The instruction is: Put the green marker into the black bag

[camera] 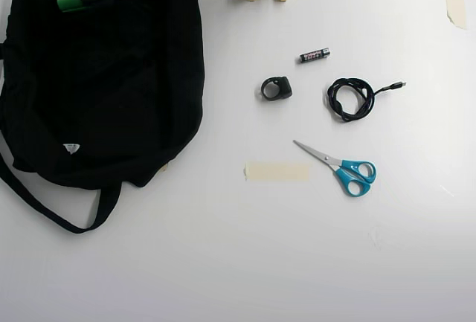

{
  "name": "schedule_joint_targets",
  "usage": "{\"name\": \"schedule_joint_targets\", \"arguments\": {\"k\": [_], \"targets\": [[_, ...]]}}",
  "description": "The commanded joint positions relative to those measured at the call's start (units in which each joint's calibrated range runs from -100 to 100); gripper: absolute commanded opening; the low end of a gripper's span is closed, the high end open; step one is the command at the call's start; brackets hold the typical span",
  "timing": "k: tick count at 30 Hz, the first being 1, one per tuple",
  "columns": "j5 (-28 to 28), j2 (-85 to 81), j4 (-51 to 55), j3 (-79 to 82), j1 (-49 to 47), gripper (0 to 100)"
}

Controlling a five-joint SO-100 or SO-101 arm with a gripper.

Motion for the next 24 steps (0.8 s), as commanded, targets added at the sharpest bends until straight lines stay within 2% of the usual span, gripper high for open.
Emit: {"name": "schedule_joint_targets", "arguments": {"k": [1,3,4,13,17,19,24], "targets": [[-0.11,-0.55,-0.72,-1.03,0.31,4],[-0.11,-0.55,-0.72,-1.03,0.09,17],[-0.11,-0.55,-0.72,-1.03,-0.06,19],[-0.11,-0.55,-0.72,-1.03,-0.29,20],[-0.06,-0.63,-0.29,-1.12,-0.36,18],[-0.06,-0.71,-0.21,-1.21,-0.59,2],[0.15,-1.79,1.69,-1.57,-6.42,2]]}}
